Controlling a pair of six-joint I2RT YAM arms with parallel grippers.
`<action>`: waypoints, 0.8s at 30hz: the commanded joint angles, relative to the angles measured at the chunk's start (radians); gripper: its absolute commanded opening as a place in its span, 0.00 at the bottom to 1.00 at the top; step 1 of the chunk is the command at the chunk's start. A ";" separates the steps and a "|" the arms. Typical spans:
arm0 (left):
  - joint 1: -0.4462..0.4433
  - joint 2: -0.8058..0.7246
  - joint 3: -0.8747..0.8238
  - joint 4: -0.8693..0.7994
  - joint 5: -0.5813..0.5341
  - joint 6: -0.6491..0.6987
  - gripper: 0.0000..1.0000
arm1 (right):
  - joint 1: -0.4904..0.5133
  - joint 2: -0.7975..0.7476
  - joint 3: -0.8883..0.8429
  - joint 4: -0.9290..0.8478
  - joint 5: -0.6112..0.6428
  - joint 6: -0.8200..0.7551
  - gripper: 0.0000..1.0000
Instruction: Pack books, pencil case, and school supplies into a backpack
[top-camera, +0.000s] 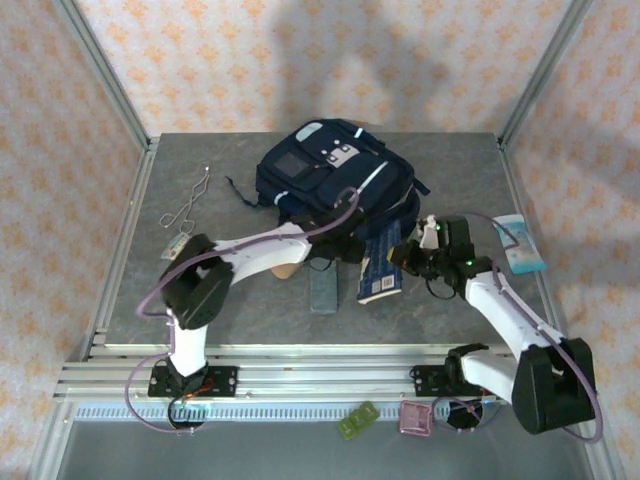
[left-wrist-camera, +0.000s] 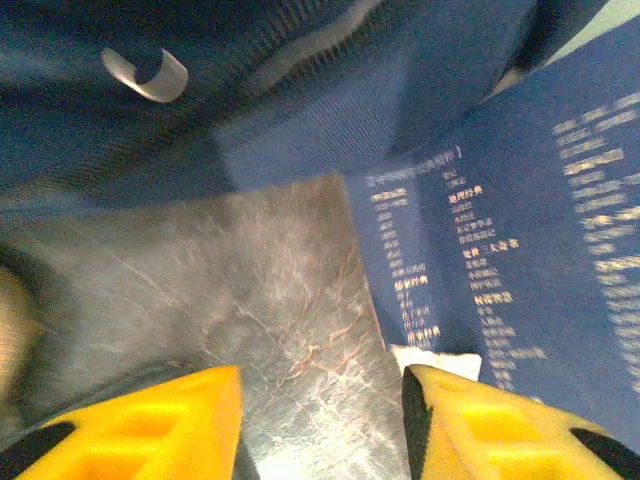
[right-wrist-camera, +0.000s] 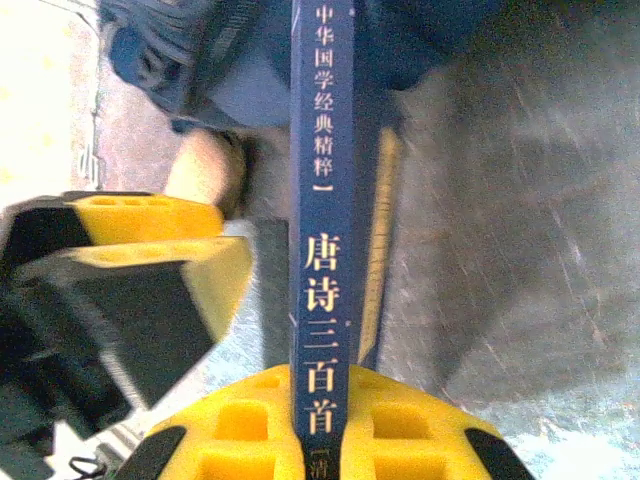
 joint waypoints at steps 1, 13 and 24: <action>0.031 -0.134 0.065 0.001 -0.055 -0.033 0.50 | 0.045 -0.061 0.132 0.002 0.217 -0.080 0.00; 0.048 -0.221 0.181 0.118 0.095 -0.130 0.71 | 0.232 -0.139 0.212 0.137 0.502 -0.134 0.00; -0.018 -0.111 0.338 0.054 0.086 -0.130 0.75 | 0.404 -0.100 0.237 0.173 0.702 -0.192 0.00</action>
